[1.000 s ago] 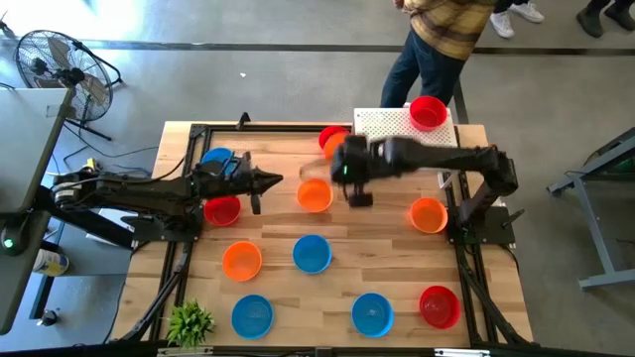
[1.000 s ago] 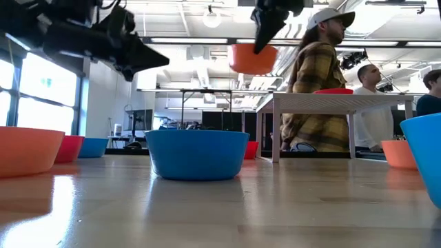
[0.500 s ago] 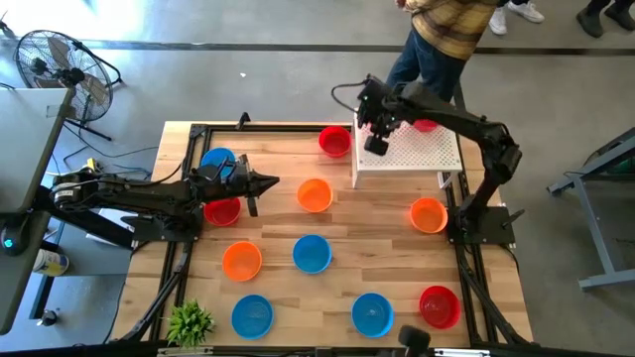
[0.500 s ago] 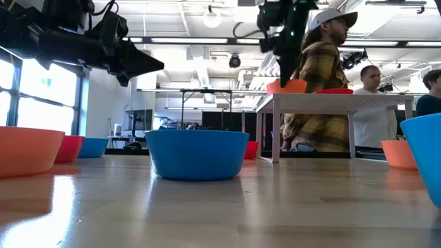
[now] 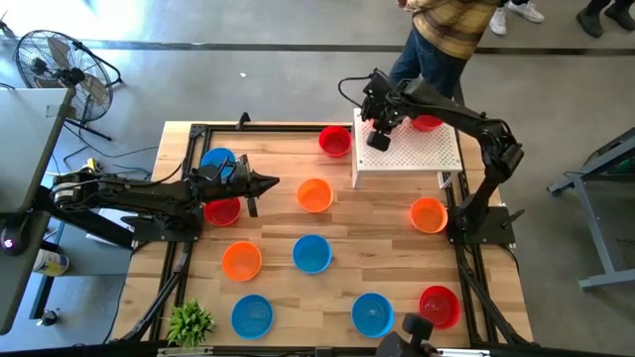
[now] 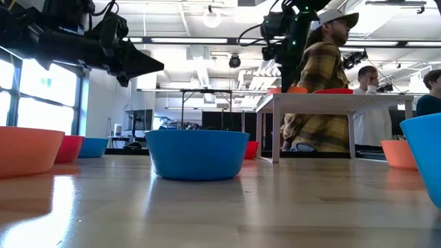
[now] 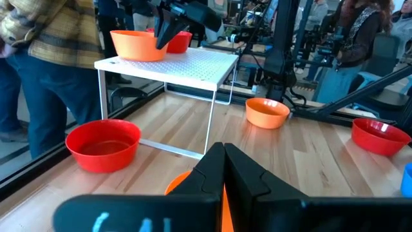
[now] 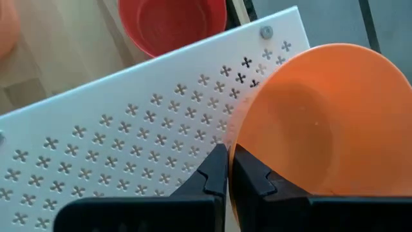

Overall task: Pick & Place Mini bowls
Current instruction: Put the orange bowl on the shelf, then put the blue bowl on the shelf

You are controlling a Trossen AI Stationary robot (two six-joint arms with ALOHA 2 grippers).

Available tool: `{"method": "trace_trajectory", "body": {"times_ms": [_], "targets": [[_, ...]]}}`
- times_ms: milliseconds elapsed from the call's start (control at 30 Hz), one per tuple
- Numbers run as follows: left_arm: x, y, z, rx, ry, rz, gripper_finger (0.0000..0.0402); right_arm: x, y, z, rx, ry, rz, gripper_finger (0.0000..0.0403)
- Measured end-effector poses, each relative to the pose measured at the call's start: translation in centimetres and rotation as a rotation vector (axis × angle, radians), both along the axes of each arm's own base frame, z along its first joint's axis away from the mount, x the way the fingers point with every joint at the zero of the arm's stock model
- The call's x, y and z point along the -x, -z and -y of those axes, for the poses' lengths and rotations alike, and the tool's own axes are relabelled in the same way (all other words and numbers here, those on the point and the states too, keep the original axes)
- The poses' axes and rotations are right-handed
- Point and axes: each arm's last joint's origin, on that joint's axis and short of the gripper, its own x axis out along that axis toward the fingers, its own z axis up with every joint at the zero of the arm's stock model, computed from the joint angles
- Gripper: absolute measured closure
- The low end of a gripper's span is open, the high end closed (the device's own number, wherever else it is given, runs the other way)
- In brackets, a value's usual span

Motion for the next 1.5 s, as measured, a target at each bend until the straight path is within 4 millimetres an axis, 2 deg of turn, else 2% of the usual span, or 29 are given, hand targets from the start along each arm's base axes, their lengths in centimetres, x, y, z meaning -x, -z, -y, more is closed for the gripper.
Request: {"method": "trace_trajectory", "body": {"times_ms": [600, 1000, 1100, 1333, 1500], "targets": [[0.0, 0.0, 0.0, 0.001, 0.000, -0.001, 0.0401, 0.0, -0.1, 0.3, 0.036, -0.029, -0.008, 0.0389], [0.0, 0.0, 0.0, 0.001, 0.000, -0.001, 0.0401, 0.1, -0.1, 0.4, 0.061, -0.015, -0.027, 0.0332], [0.0, 0.0, 0.0, 0.001, 0.000, -0.001, 0.0401, 0.1, -0.7, 0.3, 0.105, -0.003, -0.039, 0.0320], [0.0, 0.0, 0.0, 0.001, 0.000, -0.001, 0.0401, 0.5, -3.6, -2.2, 0.115, -0.044, 0.107, 0.0305], [0.0, 0.0, 0.0, 0.001, 0.000, -0.001, 0.0401, 0.3, -3.5, -5.3, 0.066, -0.117, 0.283, 0.0329]]}}
